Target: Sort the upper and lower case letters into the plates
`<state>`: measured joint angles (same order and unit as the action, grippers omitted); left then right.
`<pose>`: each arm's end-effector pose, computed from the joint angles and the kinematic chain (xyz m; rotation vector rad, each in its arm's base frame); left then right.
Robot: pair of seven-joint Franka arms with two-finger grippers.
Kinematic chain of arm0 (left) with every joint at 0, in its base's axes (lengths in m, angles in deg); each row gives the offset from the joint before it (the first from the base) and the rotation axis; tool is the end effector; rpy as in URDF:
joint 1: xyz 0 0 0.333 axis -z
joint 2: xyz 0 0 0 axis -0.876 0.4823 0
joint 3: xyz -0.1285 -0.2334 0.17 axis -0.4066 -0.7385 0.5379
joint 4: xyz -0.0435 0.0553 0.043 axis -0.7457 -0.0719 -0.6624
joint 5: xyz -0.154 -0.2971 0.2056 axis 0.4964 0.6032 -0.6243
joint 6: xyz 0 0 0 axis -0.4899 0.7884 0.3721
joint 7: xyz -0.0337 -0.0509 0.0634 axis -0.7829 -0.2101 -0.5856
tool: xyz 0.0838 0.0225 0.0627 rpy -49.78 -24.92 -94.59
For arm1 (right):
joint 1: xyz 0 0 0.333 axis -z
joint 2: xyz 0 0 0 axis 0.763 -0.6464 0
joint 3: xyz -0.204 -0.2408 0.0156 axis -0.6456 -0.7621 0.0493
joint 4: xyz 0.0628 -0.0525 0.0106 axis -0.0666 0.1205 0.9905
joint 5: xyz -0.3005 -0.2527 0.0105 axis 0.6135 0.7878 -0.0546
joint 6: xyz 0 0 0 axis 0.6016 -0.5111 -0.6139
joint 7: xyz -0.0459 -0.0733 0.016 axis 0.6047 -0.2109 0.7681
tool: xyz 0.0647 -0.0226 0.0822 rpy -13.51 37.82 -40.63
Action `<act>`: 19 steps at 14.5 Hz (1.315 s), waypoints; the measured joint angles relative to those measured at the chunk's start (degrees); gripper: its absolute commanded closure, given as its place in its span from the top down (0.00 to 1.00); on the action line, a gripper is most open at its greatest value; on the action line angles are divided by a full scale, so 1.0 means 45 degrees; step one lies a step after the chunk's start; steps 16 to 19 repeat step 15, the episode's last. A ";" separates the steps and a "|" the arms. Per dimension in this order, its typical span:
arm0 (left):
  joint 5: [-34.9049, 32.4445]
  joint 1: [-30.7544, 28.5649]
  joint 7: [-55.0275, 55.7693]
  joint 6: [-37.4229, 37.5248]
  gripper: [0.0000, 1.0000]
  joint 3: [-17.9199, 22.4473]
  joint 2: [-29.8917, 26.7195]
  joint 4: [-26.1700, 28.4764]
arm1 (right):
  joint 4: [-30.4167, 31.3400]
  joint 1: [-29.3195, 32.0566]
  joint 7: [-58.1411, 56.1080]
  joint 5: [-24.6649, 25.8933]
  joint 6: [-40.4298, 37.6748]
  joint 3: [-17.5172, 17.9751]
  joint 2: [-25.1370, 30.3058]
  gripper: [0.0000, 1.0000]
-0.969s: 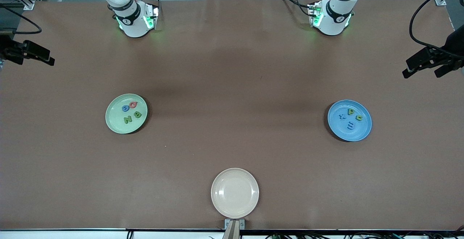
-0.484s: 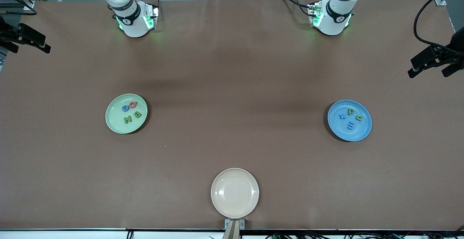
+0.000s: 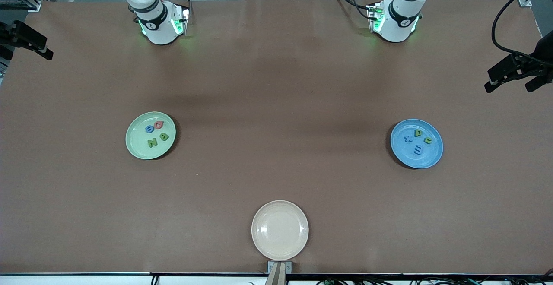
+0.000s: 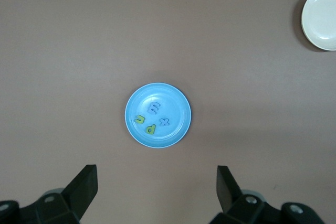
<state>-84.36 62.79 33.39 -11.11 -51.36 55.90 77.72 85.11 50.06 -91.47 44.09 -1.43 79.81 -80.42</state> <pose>0.5506 -0.0152 0.6578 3.0984 0.0224 0.1548 0.4949 -0.0275 0.6904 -3.1222 0.0349 0.0409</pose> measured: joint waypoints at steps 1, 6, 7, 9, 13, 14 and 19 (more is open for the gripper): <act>0.0000 -0.0007 -0.0001 0.0000 1.00 0.0003 0.0000 0.0000 | -0.0051 0.0000 -0.0019 0.0011 0.0000 0.0000 -0.0001 1.00; 0.0000 -0.0014 -0.0002 0.0000 1.00 0.0007 0.0000 0.0000 | -0.0269 0.0000 -0.0074 0.0037 -0.0282 0.0003 -0.0005 1.00; 0.0000 -0.0015 -0.0002 0.0000 1.00 0.0007 0.0000 0.0000 | -0.0316 0.0000 -0.0074 0.0037 -0.0337 0.0011 -0.0005 1.00; 0.0000 -0.0015 -0.0002 0.0000 1.00 0.0008 0.0000 0.0000 | -0.0329 0.0000 -0.0074 0.0036 -0.0422 0.0035 -0.0016 1.00; 0.0000 -0.0014 -0.0002 0.0000 1.00 0.0007 0.0000 0.0000 | -0.0328 0.0001 -0.0048 0.0034 -0.0742 0.0046 -0.0085 1.00; 0.0000 -0.0015 -0.0002 0.0000 1.00 0.0008 0.0000 0.0000 | -0.0329 0.0003 -0.0041 0.0033 -0.0839 0.0045 -0.0088 1.00; 0.0000 -0.0015 -0.0002 0.0000 1.00 0.0007 0.0000 0.0000 | -0.0329 0.0005 -0.0039 0.0032 -0.0876 0.0043 -0.0088 1.00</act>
